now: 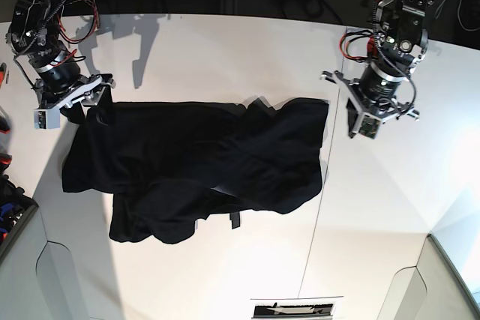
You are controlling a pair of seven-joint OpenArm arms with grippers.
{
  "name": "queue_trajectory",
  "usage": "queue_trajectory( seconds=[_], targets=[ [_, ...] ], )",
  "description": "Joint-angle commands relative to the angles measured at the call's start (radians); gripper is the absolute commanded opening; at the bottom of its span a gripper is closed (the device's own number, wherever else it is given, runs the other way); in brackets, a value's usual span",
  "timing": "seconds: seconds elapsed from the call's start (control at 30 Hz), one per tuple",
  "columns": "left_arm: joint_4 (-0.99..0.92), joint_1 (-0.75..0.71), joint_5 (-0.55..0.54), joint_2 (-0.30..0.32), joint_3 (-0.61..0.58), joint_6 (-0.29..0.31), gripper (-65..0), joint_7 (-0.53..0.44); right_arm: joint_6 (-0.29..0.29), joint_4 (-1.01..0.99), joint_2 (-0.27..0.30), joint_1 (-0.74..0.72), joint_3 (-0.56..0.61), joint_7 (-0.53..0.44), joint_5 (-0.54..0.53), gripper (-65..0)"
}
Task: Layout the t-shirt on the table in an organized manner, then fold the t-shirt properly
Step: 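Lift the shirt with both grippers and pull the edges apart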
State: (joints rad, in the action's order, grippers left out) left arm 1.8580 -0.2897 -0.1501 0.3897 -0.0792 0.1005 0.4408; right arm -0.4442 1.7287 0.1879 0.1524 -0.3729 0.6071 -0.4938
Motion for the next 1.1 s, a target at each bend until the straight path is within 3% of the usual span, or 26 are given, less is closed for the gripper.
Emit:
queue_trajectory(
  seconds=[0.0,0.2,0.3,0.33,0.37,0.43,0.47,0.57,0.73,0.83,0.97,1.07],
  targets=[
    [0.018,0.014,-0.016,-0.008,0.006,0.008,-65.0,-0.023,-0.023,0.039,0.002,-0.011,-0.006,-0.023,-0.031,-23.2],
    [-0.034,0.048,-0.106,-0.074,-0.009,0.071,-47.4,-0.023,-0.031,0.082,-0.077,-0.014,-0.005,-0.035,0.016,-23.2],
    [-0.122,0.088,-0.133,-0.099,-0.034,0.08,-46.7,-0.029,-0.023,0.025,-0.129,-0.036,0.0,-0.093,0.072,-23.4],
    [-0.154,0.104,-0.134,-0.11,-0.044,0.08,-46.7,-0.035,-0.024,-0.004,-0.139,-0.05,0.007,-0.109,0.096,-26.9],
    [-0.183,0.119,-0.134,-0.122,-0.051,0.08,-46.7,-0.044,-0.024,-0.037,-0.142,-0.064,0.018,-0.121,0.121,-35.6],
    [-0.232,0.148,-0.133,-0.144,-0.061,0.08,-46.8,-0.057,-0.023,-0.103,-0.142,-0.099,0.039,-0.126,0.156,-61.8],
    [-0.251,0.161,-0.13,-0.153,-0.065,0.08,-47.0,-0.06,-0.024,-0.131,-0.142,-0.116,0.048,-0.126,0.163,-65.0],
    [-0.293,0.185,-0.122,-0.165,-0.066,0.08,-48.7,-0.059,-0.022,-0.192,-0.141,-0.164,0.055,-0.136,0.204,-65.0],
    [-0.366,0.19,-0.048,-0.164,-0.066,0.08,-62.3,-0.057,-0.016,-0.275,-0.129,-0.209,0.055,-0.136,0.271,-65.0],
    [-0.403,0.189,-0.007,-0.145,-0.065,0.079,-64.4,-0.036,0.016,-0.306,-0.102,-0.207,0.053,-0.131,0.284,-65.0],
    [-0.42,0.175,0.014,-0.064,-0.061,0.049,-64.4,0.04,0.029,-0.315,-0.045,-0.18,0.038,-0.098,0.303,-65.0],
    [-0.42,0.138,0.014,0.015,-0.051,0.021,-64.4,0.042,0.029,-0.315,0.0,-0.144,0.027,-0.098,0.294,-65.0]
  ],
)
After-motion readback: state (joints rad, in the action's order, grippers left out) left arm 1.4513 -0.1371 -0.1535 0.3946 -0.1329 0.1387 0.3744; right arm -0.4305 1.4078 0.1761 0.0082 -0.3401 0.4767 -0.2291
